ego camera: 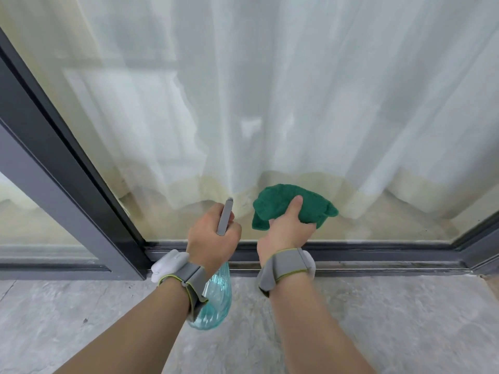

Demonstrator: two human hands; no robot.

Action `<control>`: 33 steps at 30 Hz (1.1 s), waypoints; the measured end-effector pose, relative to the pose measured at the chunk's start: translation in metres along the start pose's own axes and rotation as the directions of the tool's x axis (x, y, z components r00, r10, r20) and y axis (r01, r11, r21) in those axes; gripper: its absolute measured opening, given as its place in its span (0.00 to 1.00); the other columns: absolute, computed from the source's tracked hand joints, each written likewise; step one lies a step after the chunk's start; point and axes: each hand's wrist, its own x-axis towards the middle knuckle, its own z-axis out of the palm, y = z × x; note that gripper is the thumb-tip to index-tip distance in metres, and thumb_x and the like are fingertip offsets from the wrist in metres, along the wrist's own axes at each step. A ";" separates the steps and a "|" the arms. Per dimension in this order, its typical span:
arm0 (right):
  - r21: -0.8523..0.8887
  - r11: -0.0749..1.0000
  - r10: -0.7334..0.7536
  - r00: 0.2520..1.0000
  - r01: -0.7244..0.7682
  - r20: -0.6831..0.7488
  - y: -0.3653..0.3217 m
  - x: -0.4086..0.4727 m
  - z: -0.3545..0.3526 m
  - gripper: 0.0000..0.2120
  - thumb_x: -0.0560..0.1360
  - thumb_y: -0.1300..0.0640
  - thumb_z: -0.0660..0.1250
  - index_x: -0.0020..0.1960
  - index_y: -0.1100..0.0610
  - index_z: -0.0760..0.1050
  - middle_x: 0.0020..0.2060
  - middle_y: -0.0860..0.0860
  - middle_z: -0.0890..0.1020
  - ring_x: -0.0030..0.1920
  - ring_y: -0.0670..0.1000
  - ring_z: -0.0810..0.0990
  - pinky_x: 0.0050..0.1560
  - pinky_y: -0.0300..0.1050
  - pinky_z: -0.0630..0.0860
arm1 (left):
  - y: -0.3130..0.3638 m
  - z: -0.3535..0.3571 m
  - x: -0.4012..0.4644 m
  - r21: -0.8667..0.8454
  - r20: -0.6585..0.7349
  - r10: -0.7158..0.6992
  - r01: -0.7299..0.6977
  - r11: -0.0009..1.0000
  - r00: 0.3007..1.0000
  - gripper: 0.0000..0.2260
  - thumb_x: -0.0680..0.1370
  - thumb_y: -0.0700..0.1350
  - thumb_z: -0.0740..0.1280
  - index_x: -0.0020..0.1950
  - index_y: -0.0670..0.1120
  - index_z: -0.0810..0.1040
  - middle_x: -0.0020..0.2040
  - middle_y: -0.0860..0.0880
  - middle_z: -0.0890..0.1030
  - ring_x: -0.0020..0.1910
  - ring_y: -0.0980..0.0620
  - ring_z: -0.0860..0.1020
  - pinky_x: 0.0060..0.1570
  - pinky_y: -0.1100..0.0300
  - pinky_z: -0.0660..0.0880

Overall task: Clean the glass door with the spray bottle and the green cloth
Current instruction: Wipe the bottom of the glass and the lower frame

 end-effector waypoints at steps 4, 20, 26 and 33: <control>-0.063 0.991 0.129 0.974 -0.119 0.187 -0.015 0.011 -0.003 0.23 0.76 0.59 0.65 0.68 0.51 0.61 0.53 0.48 0.78 0.48 0.49 0.79 0.51 0.50 0.79 | -0.001 0.000 -0.002 -0.030 0.015 -0.064 0.064 0.998 0.998 0.08 0.69 0.51 0.62 0.43 0.49 0.75 0.34 0.50 0.75 0.34 0.47 0.73 0.39 0.50 0.75; -0.452 0.887 -0.071 0.995 0.097 0.075 -0.002 0.045 -0.007 0.41 0.66 0.51 0.74 0.71 0.57 0.55 0.59 0.52 0.61 0.61 0.55 0.65 0.60 0.50 0.70 | 0.013 -0.002 0.005 -0.054 -0.016 -0.101 0.100 0.994 0.995 0.08 0.73 0.46 0.65 0.44 0.40 0.74 0.33 0.47 0.72 0.32 0.48 0.69 0.34 0.53 0.69; -0.049 0.982 0.182 0.983 -0.182 0.013 -0.024 0.062 -0.014 0.16 0.68 0.53 0.68 0.54 0.54 0.72 0.53 0.51 0.79 0.50 0.53 0.80 0.52 0.53 0.79 | 0.017 0.005 -0.001 -0.075 0.022 -0.102 0.103 0.992 0.995 0.07 0.73 0.44 0.65 0.45 0.40 0.74 0.33 0.50 0.71 0.32 0.50 0.69 0.33 0.56 0.69; 0.111 0.925 0.354 0.930 -0.364 0.098 -0.026 0.092 -0.034 0.20 0.70 0.46 0.62 0.60 0.50 0.74 0.57 0.48 0.79 0.57 0.52 0.78 0.58 0.50 0.74 | 0.019 0.002 -0.003 -0.044 0.038 -0.052 0.054 0.998 0.998 0.03 0.77 0.39 0.66 0.45 0.40 0.74 0.32 0.50 0.71 0.29 0.53 0.68 0.31 0.60 0.69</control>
